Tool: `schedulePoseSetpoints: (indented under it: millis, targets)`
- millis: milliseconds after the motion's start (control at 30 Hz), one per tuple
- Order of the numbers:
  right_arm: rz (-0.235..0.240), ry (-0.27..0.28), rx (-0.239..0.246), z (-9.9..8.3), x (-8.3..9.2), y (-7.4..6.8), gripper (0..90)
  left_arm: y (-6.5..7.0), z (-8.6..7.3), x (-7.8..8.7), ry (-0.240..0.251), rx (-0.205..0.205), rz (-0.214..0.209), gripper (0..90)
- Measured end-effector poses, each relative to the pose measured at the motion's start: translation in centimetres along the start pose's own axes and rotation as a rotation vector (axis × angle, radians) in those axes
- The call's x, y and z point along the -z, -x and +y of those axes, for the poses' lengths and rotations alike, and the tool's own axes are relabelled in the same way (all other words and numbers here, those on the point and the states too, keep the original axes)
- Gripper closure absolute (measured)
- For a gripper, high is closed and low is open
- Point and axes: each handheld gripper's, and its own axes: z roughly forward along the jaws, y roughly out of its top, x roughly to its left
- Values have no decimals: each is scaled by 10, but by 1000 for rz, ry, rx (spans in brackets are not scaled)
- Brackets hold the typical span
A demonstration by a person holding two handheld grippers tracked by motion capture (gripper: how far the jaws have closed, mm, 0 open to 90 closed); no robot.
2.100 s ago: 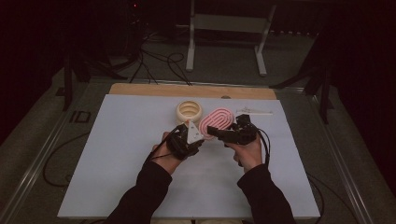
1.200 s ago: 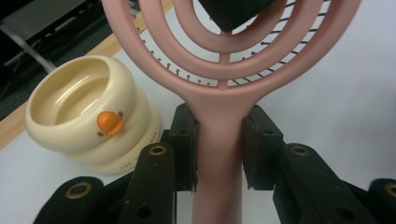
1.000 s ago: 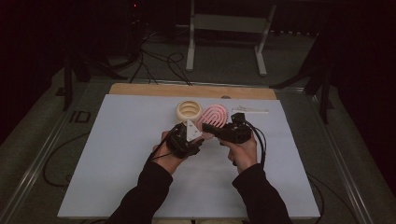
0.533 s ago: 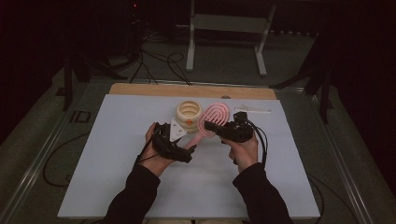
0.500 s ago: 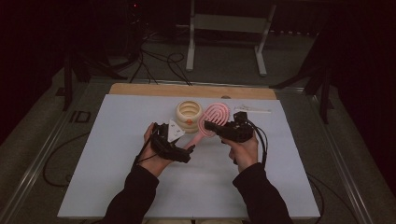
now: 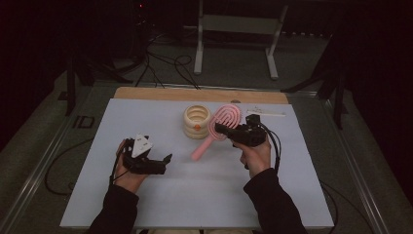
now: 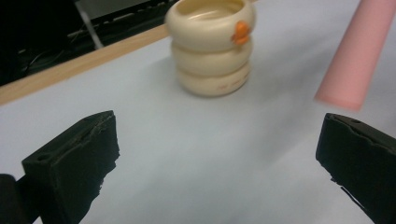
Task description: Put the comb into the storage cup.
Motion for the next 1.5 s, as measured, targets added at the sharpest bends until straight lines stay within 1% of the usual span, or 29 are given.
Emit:
schedulePoseSetpoints:
  millis: [33,67,100,167,200,233,267,300,367,400,467,500,567,600,700,767,800,833,867,1033,1133,1333,1400,1433,1500]
  targets:
    - [0,0,0,0,0,0,637,0,0,0,0,0,0,1]
    - [1,3,0,1,0,1,637,-5,-8,6,3,11,2,1]
    - [1,4,0,1,0,1,637,-7,-13,11,10,15,0,1]
    - [1,7,-4,2,0,1,637,-8,-16,13,16,17,-3,1]
    - [2,9,-3,3,1,1,637,-10,-24,19,29,15,-4,1]
    - [2,9,-3,3,1,1,637,-10,-24,19,29,15,-4,1]
    - [3,10,-3,3,1,1,637,-11,-29,23,40,16,-12,1]
    - [0,9,-2,3,1,1,636,-12,-35,28,50,21,-18,1]
    - [-4,8,3,5,2,1,637,-14,-43,33,73,36,-32,1]
    - [-5,7,3,5,3,1,637,-16,-49,36,83,56,-40,1]
    - [-8,9,7,6,3,2,637,-16,-49,36,83,56,-40,1]
    - [-8,9,7,6,3,2,637,-19,-55,39,80,75,-34,1]
    - [-12,11,10,7,4,3,637,-19,-57,40,78,75,-29,1]
    - [-14,12,11,7,4,3,638,-22,-61,44,88,86,-21,1]
    - [-17,20,7,9,5,5,638,-25,-64,47,94,103,-9,1]
    - [-18,21,3,9,5,6,638,-25,-64,47,94,103,-9,1]
    - [-18,21,3,9,5,6,638,-27,-66,48,91,109,0,1]
    - [-21,24,5,10,5,7,638,-27,-67,49,88,106,6,1]
    - [-22,23,3,11,5,7,638,-27,-68,49,85,112,11,1]
    - [-30,24,0,12,5,8,638,-27,-71,51,85,114,7,1]
    - [-27,31,-3,14,4,8,638,-26,-72,52,97,114,15,1]
    - [-31,40,-2,21,3,8,637,-28,-73,53,106,120,22,1]
    - [-30,44,-11,23,2,9,637,-28,-73,55,113,121,28,1]
    - [-34,43,-18,25,1,11,638,-29,-73,56,128,125,36,1]
    - [-39,45,-19,27,1,12,638,-29,-74,57,135,127,42,1]
